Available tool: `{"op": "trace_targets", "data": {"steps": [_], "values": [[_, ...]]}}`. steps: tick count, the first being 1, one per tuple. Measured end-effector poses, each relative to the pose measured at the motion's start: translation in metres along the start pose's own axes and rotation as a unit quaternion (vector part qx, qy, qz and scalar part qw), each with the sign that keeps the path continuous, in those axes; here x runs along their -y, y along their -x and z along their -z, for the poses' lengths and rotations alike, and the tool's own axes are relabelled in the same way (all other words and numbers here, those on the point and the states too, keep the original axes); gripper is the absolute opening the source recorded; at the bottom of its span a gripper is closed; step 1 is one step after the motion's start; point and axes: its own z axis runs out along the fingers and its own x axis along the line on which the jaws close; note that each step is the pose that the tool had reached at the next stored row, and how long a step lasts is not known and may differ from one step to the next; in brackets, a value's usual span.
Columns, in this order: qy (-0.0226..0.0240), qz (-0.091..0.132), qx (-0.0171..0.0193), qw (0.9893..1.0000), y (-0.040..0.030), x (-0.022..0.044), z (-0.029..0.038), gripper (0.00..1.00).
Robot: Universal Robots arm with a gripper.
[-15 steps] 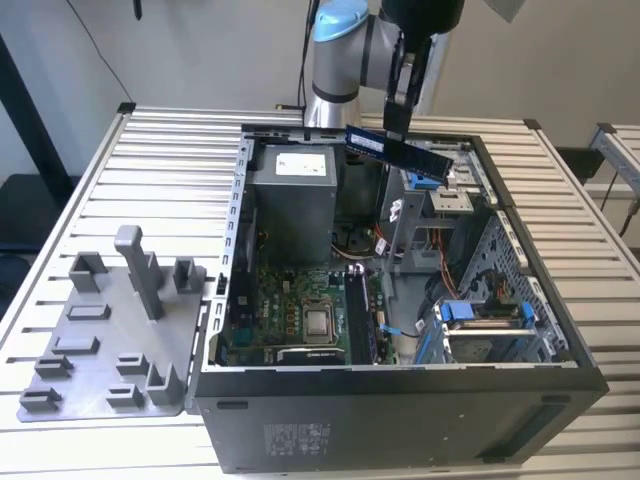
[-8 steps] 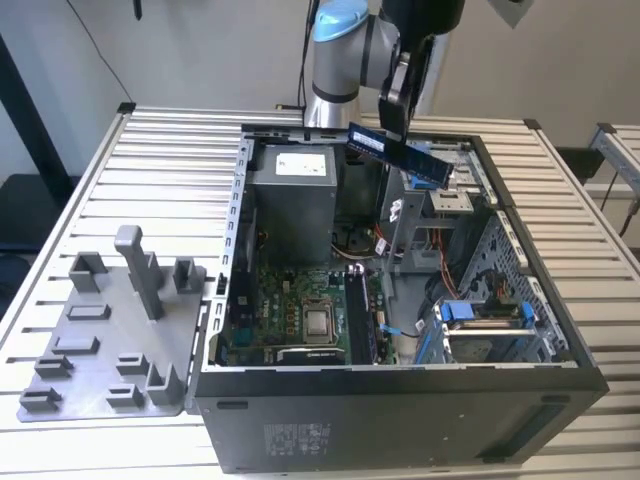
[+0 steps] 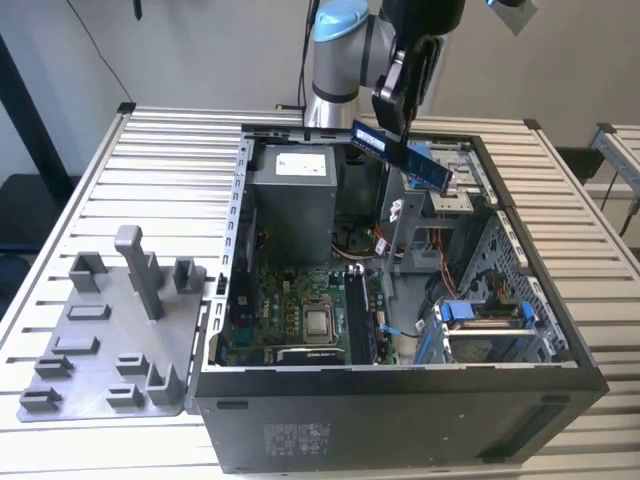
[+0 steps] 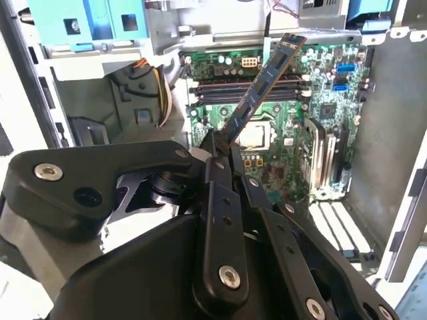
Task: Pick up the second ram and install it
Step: 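Insert the second ram into the second slot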
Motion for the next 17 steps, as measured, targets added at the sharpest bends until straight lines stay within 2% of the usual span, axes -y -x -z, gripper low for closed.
{"op": "trace_targets", "data": {"steps": [4,11,14,17], "values": [[-0.0020,-0.029,0.0000,0.9996,0.0000,0.0000,-0.0002,0.14],[-0.0027,-0.040,0.0000,0.9992,0.0003,-0.0003,-0.0003,0.14],[-0.0043,-0.063,0.0000,0.9980,0.0003,-0.0003,-0.0005,0.14],[-0.0061,-0.089,0.0000,0.9960,0.0003,-0.0003,-0.0007,0.14]]}}
